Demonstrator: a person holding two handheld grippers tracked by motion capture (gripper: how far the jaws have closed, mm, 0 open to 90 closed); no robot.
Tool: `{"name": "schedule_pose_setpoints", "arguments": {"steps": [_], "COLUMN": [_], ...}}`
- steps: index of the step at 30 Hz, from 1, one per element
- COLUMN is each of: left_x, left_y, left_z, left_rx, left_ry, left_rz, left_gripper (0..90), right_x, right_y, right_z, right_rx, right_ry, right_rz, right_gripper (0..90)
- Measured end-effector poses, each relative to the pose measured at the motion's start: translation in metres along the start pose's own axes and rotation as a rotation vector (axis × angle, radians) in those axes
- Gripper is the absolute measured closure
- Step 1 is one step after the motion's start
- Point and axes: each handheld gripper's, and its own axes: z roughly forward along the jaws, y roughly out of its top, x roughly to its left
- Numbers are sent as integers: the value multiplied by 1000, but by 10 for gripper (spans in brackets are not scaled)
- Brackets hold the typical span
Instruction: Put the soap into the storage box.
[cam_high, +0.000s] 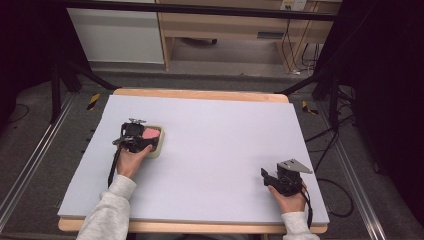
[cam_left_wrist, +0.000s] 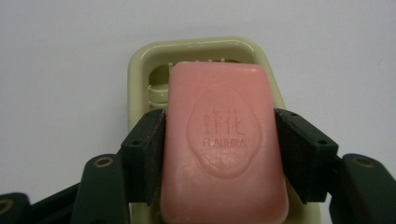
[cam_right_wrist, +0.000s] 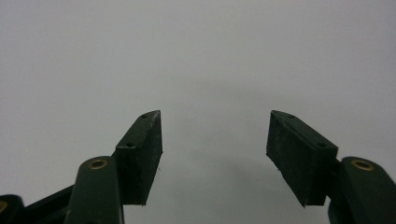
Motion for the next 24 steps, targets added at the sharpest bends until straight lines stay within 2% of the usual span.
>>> {"name": "schedule_pose_setpoints", "arguments": {"steps": [3,6,15,24], "left_x": [1,0,0,2], "left_y": [2,3,-5,-25], "left_z": [-12,-24,-45,-64], "left_rx": [-57,-91,-120,-167], "left_ry": [-14,-21,-56,-129], "left_rz": [-5,5,48,106], "left_gripper": [353,333,284,217], "right_x": [0,0,0,-7], "right_y": [0,0,0,-1], "right_z": [0,-1,-1,-3], "right_rx": [4,2,2,10], "right_ry": [2,6,-4,-12], "right_rz": [2,12,14,24], "right_gripper": [358,356,320,252]}}
